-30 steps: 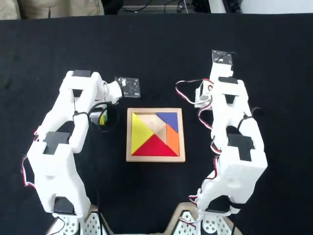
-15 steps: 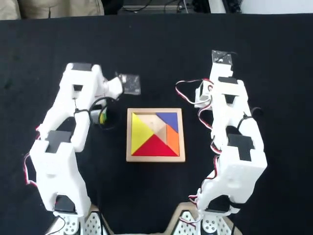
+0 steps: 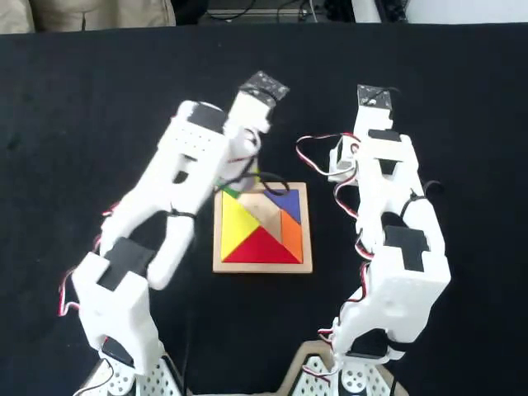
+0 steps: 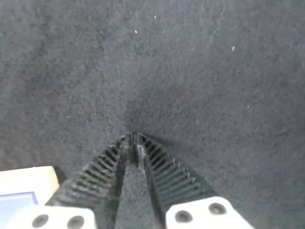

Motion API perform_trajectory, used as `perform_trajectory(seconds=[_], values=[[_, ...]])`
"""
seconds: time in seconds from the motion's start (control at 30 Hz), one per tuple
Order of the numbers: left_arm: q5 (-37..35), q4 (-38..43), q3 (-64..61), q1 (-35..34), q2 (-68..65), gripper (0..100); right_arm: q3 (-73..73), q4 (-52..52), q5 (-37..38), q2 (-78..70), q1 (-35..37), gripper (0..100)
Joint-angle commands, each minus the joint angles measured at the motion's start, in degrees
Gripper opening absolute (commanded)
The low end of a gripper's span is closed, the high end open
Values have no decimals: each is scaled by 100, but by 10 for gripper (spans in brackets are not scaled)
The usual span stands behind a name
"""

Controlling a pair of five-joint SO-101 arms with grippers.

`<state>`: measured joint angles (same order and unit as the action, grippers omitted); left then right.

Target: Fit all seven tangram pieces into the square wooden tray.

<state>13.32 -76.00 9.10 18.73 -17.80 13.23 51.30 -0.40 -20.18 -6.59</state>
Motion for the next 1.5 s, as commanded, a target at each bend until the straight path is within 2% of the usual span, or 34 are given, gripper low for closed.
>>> perform_trajectory(seconds=[0.0,0.17,0.5,0.77,0.83,1.03,1.47], values=[[-695,686,-356,523,325,30,-295,62,70,66,-18,11],[-967,1204,-725,752,281,30,-295,62,70,66,-18,11],[-949,1301,-1103,971,273,30,-321,62,70,66,-88,11],[-167,2180,-1745,963,273,31,-374,26,18,75,-484,11],[-44,2233,-1815,936,273,55,-374,26,18,75,-475,11],[-44,2198,-1824,910,273,230,-382,26,18,66,-475,11],[0,2224,-1763,936,325,247,-382,26,18,57,-475,11]])
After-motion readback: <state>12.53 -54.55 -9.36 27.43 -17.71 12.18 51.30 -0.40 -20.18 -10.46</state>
